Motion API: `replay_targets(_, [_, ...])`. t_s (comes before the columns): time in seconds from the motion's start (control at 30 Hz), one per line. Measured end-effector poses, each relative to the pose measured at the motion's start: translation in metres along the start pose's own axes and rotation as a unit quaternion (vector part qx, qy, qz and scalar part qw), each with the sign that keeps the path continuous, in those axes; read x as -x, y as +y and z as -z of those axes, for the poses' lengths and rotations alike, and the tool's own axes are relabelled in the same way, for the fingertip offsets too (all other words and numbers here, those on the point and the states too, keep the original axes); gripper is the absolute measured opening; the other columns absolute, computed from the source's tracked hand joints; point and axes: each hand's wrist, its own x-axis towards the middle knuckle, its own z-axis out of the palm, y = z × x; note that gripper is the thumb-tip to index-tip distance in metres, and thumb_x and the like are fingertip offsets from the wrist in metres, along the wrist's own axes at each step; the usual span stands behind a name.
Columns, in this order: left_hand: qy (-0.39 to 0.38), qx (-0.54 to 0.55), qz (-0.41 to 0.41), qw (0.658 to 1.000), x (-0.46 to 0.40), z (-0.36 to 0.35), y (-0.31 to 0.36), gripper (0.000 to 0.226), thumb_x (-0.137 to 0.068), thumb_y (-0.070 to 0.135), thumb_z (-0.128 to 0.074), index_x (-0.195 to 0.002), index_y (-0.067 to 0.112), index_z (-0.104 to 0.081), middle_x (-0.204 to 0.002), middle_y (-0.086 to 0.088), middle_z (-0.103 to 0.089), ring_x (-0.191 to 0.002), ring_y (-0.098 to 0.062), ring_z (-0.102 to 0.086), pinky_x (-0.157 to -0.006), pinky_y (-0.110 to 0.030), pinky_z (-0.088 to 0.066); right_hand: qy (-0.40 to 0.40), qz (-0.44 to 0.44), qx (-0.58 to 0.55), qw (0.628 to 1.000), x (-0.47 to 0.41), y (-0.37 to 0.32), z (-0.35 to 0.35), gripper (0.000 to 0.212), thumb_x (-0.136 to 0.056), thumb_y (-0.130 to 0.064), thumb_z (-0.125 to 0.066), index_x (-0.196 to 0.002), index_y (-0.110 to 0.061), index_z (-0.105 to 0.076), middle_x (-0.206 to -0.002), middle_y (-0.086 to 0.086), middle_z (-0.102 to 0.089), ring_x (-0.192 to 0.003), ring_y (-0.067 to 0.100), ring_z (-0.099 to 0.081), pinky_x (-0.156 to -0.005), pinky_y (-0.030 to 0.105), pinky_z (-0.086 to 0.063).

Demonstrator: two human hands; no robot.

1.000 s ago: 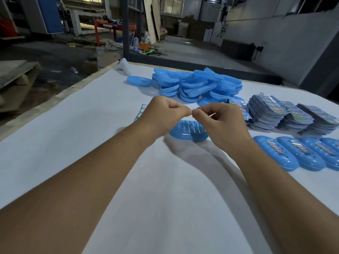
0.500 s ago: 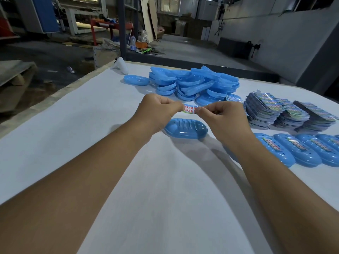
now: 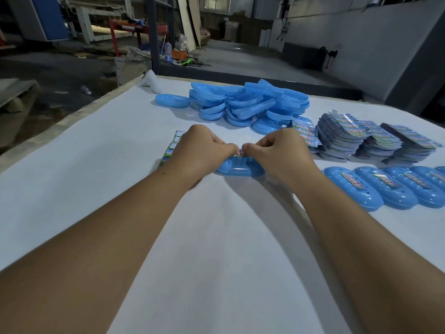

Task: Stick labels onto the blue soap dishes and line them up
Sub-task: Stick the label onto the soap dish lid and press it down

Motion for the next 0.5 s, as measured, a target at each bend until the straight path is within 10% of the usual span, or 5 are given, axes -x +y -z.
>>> replay_targets(0.5, [0.001, -0.06, -0.01, 0.998, 0.0011, -0.0015, 0.0015, 0.032, -0.071, 0.039, -0.07, -0.068, 0.008, -0.076, -0.064, -0.008, -0.071, -0.074, -0.026, -0.071, -0.073, -0.046, -0.06, -0.031, -0.016, 0.024, 0.999, -0.0005, -0.0007, -0.0001, 0.031, -0.079, -0.039, -0.075, -0.067, -0.01, -0.076, -0.065, 0.013, -0.068, -0.044, 0.016, -0.045, -0.05, 0.028, -0.043])
